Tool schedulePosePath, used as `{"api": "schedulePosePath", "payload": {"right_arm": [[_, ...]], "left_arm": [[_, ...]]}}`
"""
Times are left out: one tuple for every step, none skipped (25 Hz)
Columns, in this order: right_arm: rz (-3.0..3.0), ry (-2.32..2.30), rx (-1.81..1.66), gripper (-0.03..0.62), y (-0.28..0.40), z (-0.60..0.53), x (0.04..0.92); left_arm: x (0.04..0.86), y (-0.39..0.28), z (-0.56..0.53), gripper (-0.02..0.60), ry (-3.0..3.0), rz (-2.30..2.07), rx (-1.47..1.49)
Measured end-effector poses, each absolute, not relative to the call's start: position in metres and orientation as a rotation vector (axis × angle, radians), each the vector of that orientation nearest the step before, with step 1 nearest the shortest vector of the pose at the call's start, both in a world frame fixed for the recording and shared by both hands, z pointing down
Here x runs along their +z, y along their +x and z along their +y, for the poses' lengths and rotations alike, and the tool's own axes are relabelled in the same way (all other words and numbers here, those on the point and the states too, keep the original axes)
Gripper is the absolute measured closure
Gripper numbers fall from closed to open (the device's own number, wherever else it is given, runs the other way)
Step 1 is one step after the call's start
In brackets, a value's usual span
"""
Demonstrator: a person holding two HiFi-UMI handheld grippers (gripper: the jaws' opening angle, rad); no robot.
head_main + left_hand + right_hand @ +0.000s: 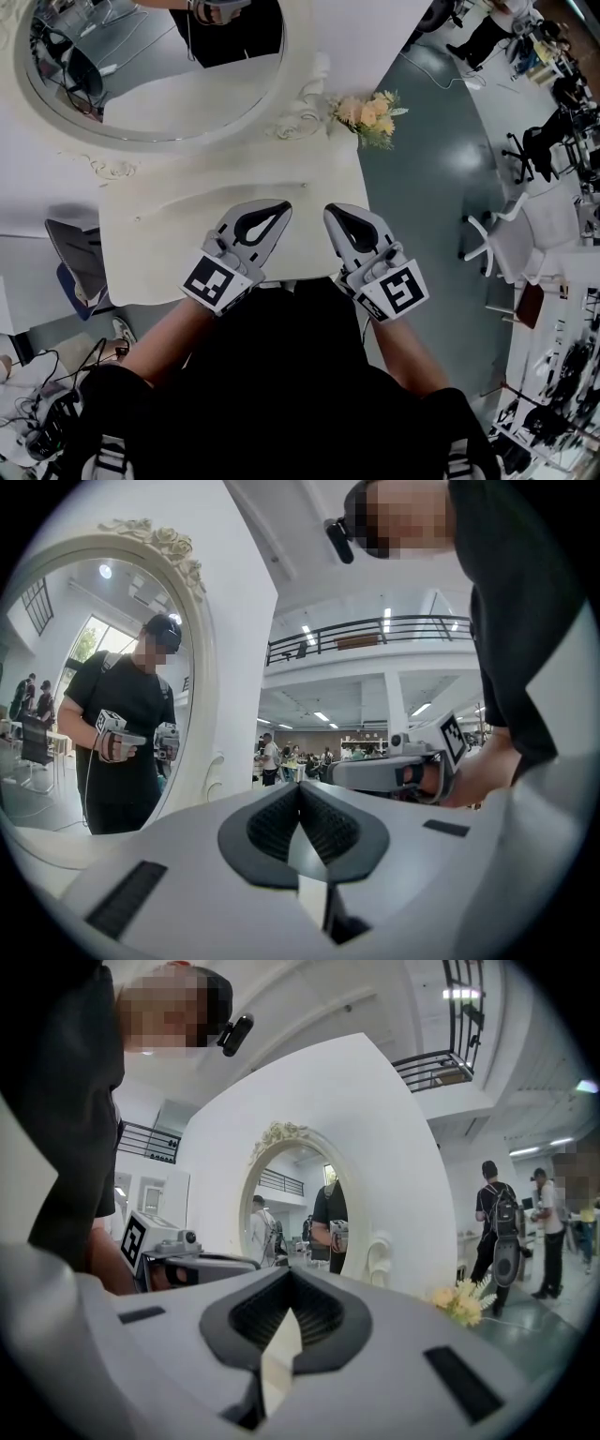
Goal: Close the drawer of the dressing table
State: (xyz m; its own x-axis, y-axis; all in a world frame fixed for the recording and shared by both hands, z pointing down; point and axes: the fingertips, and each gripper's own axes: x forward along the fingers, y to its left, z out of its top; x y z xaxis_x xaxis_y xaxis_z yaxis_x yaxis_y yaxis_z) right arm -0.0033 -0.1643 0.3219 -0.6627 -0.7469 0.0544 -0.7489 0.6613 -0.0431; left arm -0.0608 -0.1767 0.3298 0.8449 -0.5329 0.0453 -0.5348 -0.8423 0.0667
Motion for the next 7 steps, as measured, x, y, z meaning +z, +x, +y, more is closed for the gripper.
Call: {"api": "schedulePosePath", "payload": {"right_arm": [[-2.832, 1.275, 0.091, 0.592, -0.0035, -0.1645, 0.3221], [-2.829, 1.274, 0.086, 0.592, -0.0039, -0.1651, 0.3226], [-2.828, 1.274, 0.082, 0.592, -0.0045, -0.1659, 0.3232], [-2.827, 1.276, 0.082, 0.592, -0.0049, -0.1669, 0.3239], [-2.827, 1.277, 0.084, 0.592, -0.0053, -0.1676, 0.3245], [-2.828, 1.279, 0.088, 0.592, -0.0057, -0.1683, 0.3250], [-2.829, 1.281, 0.091, 0.592, -0.0061, -0.1688, 0.3254]], "left_arm": [[0.3305, -0.0602, -0.1759, 0.586, 2.949, -0.843, 0.022], [0.3319, -0.0601, -0.1757, 0.586, 2.952, -0.837, 0.015], [0.3339, -0.0605, -0.1764, 0.586, 2.950, -0.837, 0.016], [0.3360, -0.0609, -0.1776, 0.586, 2.944, -0.841, 0.025], [0.3377, -0.0613, -0.1787, 0.586, 2.935, -0.845, 0.038], [0.3389, -0.0615, -0.1799, 0.586, 2.924, -0.850, 0.053], [0.3398, -0.0616, -0.1811, 0.586, 2.913, -0.856, 0.070]]}}
